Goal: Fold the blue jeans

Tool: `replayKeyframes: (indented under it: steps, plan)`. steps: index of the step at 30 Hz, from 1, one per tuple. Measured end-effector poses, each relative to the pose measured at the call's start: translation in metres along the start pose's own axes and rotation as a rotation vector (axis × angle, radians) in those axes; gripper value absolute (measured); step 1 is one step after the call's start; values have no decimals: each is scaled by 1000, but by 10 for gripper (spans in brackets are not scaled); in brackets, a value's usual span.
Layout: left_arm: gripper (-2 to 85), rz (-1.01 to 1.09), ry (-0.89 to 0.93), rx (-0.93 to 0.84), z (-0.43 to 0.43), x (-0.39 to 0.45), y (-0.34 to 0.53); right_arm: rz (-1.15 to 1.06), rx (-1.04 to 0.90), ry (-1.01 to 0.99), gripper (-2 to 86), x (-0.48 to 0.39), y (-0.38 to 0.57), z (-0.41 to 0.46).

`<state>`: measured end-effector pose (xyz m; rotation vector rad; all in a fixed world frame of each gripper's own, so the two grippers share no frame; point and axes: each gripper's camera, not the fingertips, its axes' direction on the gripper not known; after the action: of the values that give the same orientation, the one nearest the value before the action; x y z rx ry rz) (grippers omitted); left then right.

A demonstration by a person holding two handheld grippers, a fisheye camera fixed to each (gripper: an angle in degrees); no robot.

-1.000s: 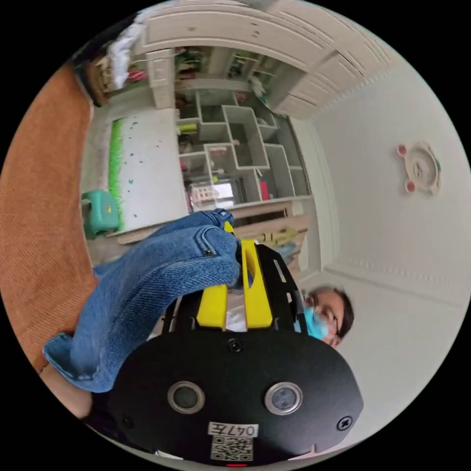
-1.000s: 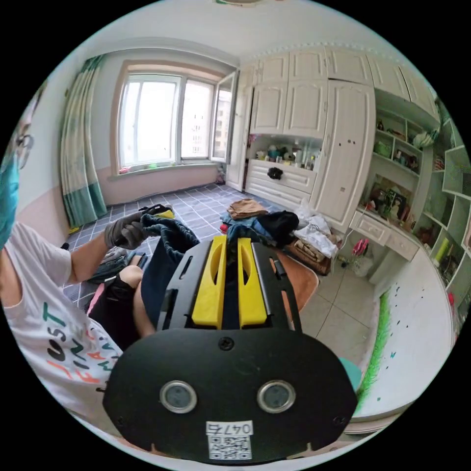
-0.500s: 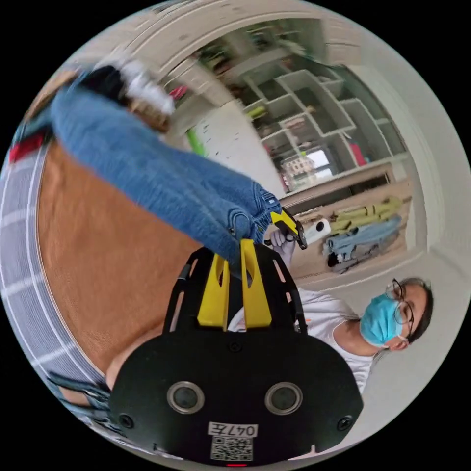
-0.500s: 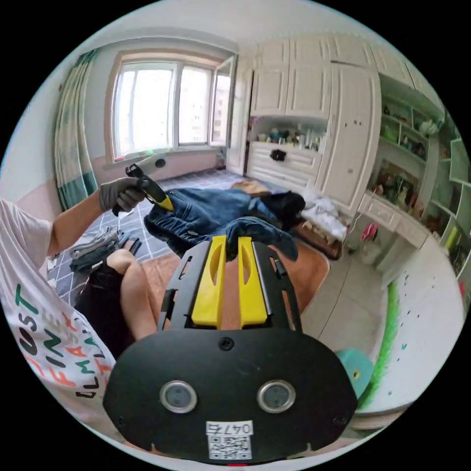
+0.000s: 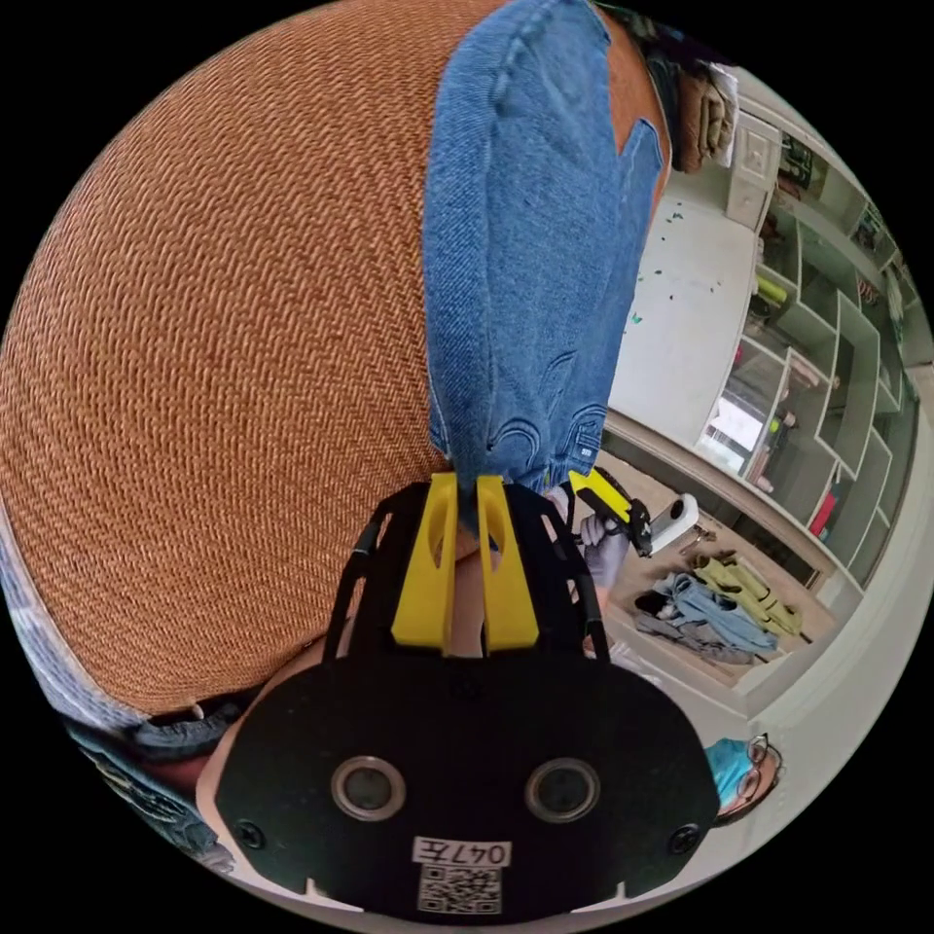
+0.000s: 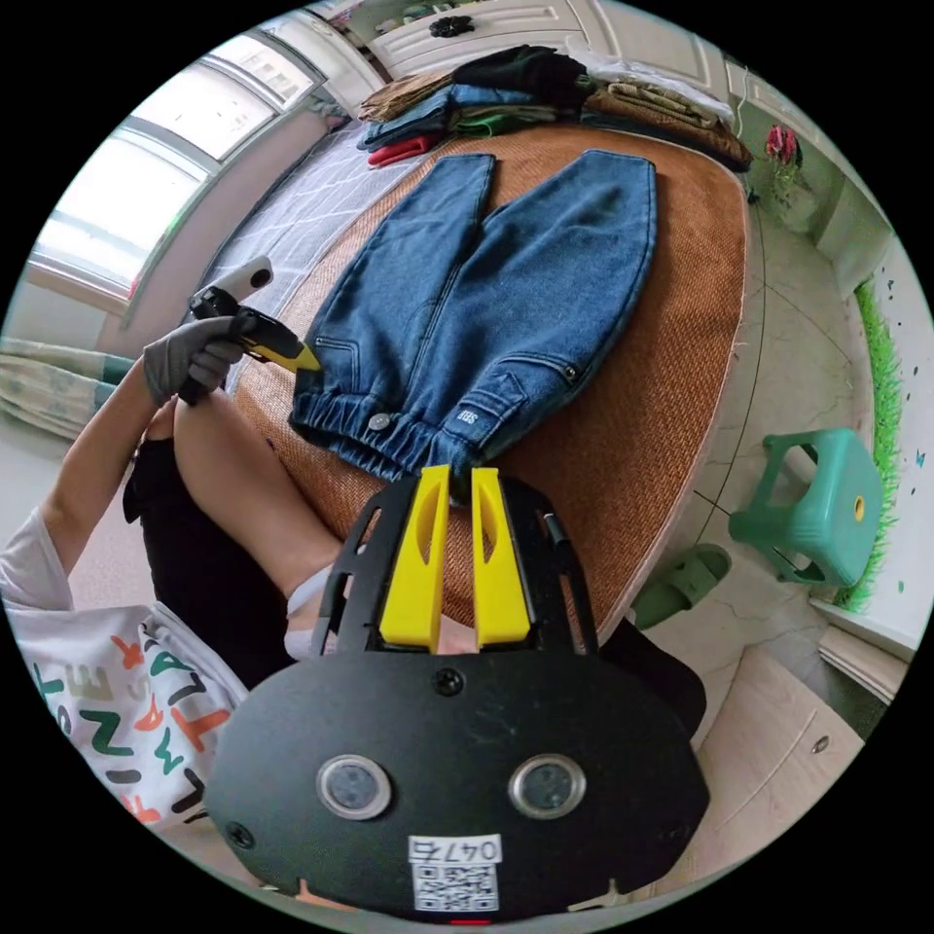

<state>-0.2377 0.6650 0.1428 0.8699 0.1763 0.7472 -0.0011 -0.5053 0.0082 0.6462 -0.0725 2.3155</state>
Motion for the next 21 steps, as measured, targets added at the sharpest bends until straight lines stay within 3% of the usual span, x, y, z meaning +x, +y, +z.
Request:
replayKeyframes:
  steps: [5, 11, 14, 16, 19, 21]
  plan:
    - [38, -2, 92, 33, -6, 3, 12, 4, -57, 26, 12, 2, -14, 18]
    - [66, 28, 222, 226, -44, 24, 46, -19, -156, 141, 41, 1, -16, 35]
    - [70, 75, 97, 294, -60, 62, 67, -31, 26, 159, 35, -5, -16, 10]
    - [68, 111, -102, 311, -64, 107, 80, -91, 113, 168, 27, -16, -32, 3]
    - [67, 142, -315, 381, -67, 160, 97, -172, 97, 199, 21, -31, -59, 17]
    - [70, 189, -348, 442, -71, 185, 107, -193, 62, 226, 16, -37, -72, 33]
